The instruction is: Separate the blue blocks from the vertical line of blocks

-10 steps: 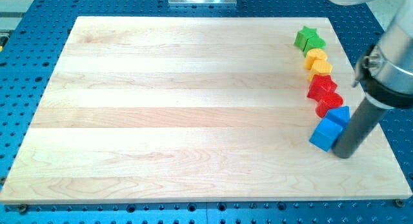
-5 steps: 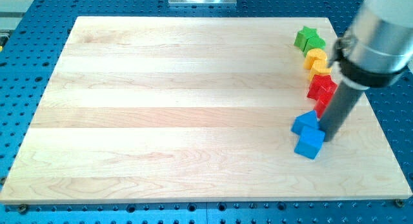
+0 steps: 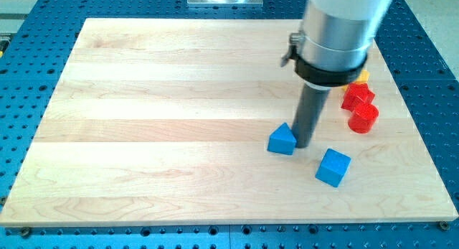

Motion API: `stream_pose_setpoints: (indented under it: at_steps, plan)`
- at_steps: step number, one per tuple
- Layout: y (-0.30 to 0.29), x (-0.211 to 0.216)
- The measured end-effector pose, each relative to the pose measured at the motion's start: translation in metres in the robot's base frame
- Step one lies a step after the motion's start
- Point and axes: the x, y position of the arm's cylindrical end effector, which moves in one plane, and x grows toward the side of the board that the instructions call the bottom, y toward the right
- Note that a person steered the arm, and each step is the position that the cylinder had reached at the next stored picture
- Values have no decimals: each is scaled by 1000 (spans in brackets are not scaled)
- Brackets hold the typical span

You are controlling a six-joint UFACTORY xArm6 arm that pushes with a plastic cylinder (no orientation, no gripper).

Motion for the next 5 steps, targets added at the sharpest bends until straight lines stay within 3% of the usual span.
stream_pose_setpoints:
  at_steps: [1, 2, 3, 5]
  plan:
    - [-24, -27]
    - [-71, -7]
    - [-44, 15]
    - [-85, 28]
